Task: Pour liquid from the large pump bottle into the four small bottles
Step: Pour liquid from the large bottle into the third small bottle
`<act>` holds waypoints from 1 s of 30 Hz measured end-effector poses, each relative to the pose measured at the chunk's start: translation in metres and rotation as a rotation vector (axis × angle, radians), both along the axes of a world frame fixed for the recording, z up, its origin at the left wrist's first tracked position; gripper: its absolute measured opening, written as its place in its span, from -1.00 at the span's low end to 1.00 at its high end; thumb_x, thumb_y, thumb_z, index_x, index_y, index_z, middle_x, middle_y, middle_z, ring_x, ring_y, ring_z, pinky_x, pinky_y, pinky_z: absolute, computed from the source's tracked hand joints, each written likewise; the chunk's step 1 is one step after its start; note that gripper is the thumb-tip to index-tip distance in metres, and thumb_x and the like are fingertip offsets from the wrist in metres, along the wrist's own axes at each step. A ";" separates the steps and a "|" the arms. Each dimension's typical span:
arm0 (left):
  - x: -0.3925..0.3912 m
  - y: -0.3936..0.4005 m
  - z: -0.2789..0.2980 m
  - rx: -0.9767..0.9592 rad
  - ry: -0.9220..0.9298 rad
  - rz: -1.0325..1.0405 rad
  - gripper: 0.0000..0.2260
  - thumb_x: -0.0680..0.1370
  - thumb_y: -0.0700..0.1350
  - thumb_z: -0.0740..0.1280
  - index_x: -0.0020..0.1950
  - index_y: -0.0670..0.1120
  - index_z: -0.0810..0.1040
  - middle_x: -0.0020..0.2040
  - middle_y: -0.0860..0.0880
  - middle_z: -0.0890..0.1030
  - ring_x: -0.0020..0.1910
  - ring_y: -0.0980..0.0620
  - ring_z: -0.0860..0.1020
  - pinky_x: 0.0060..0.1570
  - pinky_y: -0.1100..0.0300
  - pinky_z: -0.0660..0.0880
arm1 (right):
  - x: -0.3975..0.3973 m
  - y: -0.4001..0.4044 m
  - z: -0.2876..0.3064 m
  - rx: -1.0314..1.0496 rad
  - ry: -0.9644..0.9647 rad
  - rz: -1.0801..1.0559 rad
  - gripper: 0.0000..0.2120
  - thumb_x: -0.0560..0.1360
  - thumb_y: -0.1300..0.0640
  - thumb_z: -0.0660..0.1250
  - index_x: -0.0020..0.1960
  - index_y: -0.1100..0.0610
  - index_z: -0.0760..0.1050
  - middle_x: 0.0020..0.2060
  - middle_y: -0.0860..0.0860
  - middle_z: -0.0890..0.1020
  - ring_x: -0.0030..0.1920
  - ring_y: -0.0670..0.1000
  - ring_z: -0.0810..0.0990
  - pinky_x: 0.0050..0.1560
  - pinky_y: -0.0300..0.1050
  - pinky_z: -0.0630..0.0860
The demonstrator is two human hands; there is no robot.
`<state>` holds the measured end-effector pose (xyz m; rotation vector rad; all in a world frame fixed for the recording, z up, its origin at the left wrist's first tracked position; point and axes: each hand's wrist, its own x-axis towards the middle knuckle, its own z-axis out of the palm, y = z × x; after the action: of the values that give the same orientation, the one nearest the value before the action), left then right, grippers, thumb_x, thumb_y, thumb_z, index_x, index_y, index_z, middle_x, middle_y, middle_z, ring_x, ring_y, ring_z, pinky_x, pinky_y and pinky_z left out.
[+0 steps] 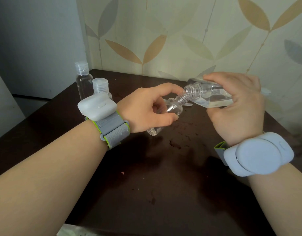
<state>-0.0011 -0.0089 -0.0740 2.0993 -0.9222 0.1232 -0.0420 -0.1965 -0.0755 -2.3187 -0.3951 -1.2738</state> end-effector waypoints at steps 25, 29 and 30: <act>0.001 -0.001 -0.002 -0.009 0.010 -0.011 -0.67 0.31 0.05 0.33 -0.05 0.40 0.34 -0.34 -0.06 0.58 -0.44 0.13 0.38 -0.29 0.34 0.39 | -0.002 0.003 0.002 0.015 -0.014 -0.007 -0.54 0.21 0.47 0.26 0.02 0.12 0.59 -0.11 -0.12 0.47 0.04 0.20 0.43 0.11 0.35 0.33; 0.001 -0.001 -0.001 -0.001 0.011 -0.013 -0.67 0.32 0.04 0.33 -0.04 0.38 0.33 -0.34 -0.06 0.58 -0.42 0.05 0.40 -0.27 0.27 0.41 | -0.001 0.003 0.002 0.019 -0.024 -0.002 -0.56 0.23 0.45 0.26 0.02 0.12 0.59 -0.11 -0.12 0.47 0.04 0.21 0.43 0.10 0.34 0.34; 0.001 -0.001 -0.001 -0.001 0.010 -0.013 -0.67 0.32 0.04 0.33 -0.04 0.38 0.33 -0.35 -0.06 0.58 -0.42 0.05 0.40 -0.27 0.27 0.41 | -0.001 0.003 0.002 0.024 -0.023 0.000 -0.57 0.23 0.45 0.26 0.02 0.12 0.59 -0.11 -0.12 0.47 0.04 0.20 0.43 0.11 0.35 0.34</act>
<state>-0.0004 -0.0102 -0.0753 2.0912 -0.9297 0.1063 -0.0434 -0.1933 -0.0733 -2.2862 -0.3855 -1.2993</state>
